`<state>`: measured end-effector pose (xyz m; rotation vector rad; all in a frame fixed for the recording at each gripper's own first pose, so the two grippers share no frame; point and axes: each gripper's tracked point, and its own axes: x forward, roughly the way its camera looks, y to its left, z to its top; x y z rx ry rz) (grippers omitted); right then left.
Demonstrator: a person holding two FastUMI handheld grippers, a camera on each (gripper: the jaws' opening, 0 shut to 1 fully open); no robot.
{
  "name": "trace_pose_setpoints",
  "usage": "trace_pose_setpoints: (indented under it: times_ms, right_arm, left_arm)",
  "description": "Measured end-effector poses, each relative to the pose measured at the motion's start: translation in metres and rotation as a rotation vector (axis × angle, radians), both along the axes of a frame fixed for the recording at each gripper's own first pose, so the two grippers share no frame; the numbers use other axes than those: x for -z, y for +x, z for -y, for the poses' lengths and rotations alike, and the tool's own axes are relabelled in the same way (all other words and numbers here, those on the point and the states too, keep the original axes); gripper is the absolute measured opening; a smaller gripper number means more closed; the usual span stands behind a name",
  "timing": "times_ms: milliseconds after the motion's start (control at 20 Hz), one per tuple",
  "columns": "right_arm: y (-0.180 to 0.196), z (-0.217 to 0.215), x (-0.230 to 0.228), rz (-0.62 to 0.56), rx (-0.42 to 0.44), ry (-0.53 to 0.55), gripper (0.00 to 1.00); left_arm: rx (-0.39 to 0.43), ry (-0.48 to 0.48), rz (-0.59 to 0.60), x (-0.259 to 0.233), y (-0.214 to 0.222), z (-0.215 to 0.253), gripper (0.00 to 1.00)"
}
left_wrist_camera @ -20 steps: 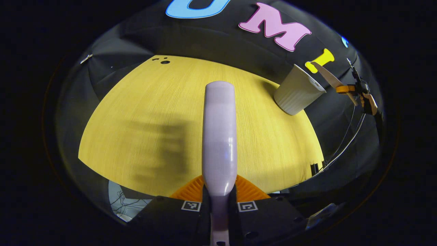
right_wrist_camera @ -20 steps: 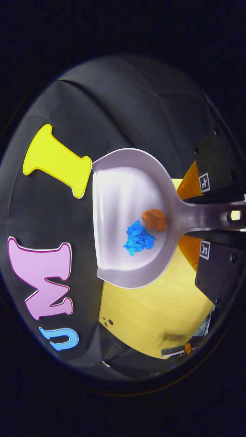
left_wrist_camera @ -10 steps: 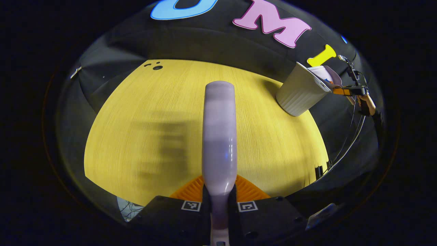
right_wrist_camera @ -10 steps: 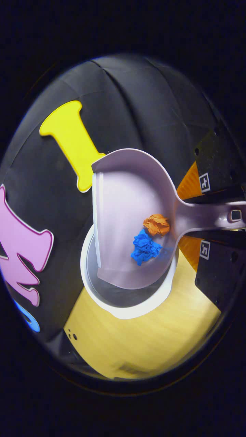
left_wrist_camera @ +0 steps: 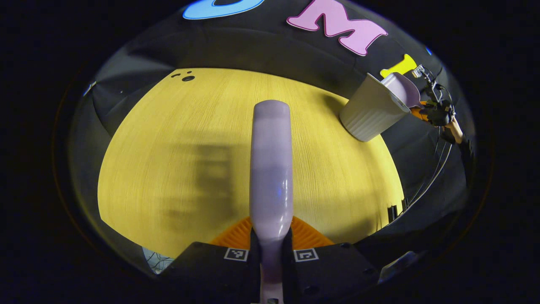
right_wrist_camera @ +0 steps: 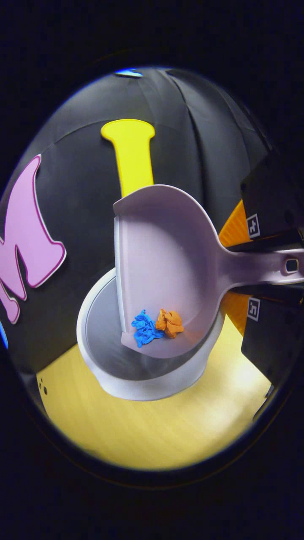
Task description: Pick up the small broom and dustpan from the desktop, sweep the trash into the dustpan with the broom, and then empty the trash into the garbage bin.
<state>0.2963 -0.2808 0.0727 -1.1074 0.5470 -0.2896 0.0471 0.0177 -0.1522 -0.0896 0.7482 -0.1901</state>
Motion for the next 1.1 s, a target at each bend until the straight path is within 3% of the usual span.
trace_pose_setpoints:
  times_ms: [50,200,250,300,350,400,600,700,850,1100]
  right_arm:
    - [0.002,0.000,-0.001,-0.008,-0.020,-0.052,0.33]
    - [0.006,-0.002,-0.005,-0.025,-0.052,-0.215,0.36]
    - [0.007,-0.002,-0.008,-0.028,-0.061,-0.267,0.32]
    - [0.006,-0.001,-0.012,-0.027,-0.071,-0.308,0.36]
    - [0.004,0.002,-0.016,-0.026,-0.080,-0.340,0.31]
    - [0.001,0.005,-0.022,-0.026,-0.084,-0.371,0.36]
    - [0.006,0.014,-0.023,-0.038,-0.095,-0.456,0.32]
    - [0.004,0.014,-0.022,-0.040,-0.094,-0.453,0.39]
    - [0.003,0.015,-0.019,-0.036,-0.062,-0.375,0.36]
    - [-0.005,0.018,-0.023,0.019,0.006,-0.135,0.36]
  left_arm:
    - [0.001,0.004,-0.004,0.001,0.000,-0.001,0.25]
    - [-0.002,0.004,-0.005,0.002,-0.001,-0.001,0.25]
    - [-0.003,-0.002,-0.002,0.001,-0.002,0.000,0.25]
    - [-0.006,-0.007,0.000,0.002,-0.003,0.001,0.25]
    - [-0.013,-0.010,0.000,0.002,-0.003,0.001,0.26]
    - [-0.022,-0.017,-0.001,0.004,-0.004,0.001,0.25]
    - [-0.010,-0.029,-0.011,0.006,-0.010,0.010,0.25]
    - [0.006,-0.005,-0.007,0.006,-0.011,0.011,0.26]
    - [0.013,0.002,0.001,0.004,-0.011,0.012,0.25]
    - [0.016,0.002,0.032,-0.007,-0.008,0.017,0.26]
